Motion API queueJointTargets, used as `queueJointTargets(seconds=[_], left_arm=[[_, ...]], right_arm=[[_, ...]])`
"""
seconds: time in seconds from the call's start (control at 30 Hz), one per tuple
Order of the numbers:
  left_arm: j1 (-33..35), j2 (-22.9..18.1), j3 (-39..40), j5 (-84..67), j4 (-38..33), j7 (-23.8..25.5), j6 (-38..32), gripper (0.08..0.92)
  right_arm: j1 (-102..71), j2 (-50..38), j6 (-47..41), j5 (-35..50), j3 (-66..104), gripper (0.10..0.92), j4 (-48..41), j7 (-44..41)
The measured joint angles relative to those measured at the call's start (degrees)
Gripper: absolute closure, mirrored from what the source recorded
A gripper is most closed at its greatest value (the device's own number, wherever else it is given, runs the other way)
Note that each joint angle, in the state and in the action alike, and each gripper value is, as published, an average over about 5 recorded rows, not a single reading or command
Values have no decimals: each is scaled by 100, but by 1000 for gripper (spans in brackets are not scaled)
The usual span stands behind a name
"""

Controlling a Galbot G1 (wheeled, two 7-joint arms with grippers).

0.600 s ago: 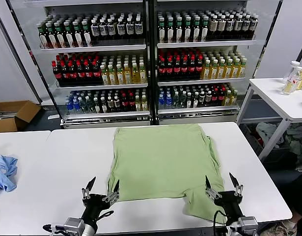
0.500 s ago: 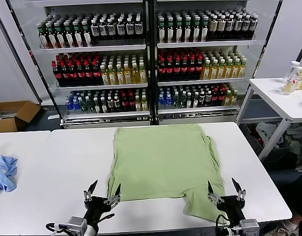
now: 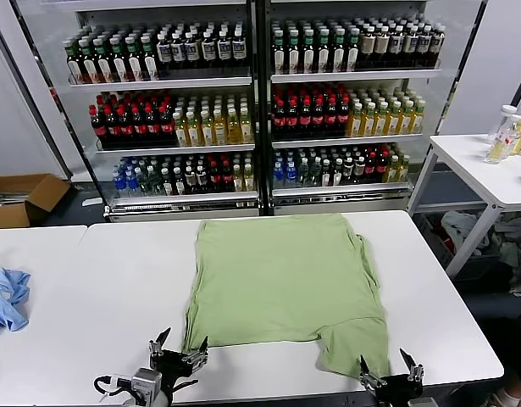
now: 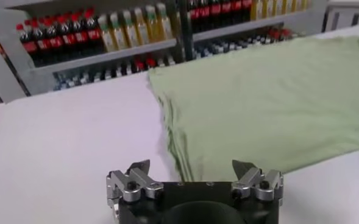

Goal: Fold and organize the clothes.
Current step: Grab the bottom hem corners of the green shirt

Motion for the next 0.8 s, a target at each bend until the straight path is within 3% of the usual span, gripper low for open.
queueJointTargets(seconds=[0.17,0.8], left_arm=[[-32,11,9,-86,65,4,66,222],[15,121,-97,-702,116,191,149,753]], right_arm=[[15,7,-71,147,-73,312,-30,15],[-121,-136,-113,618,69,858,74,-131]])
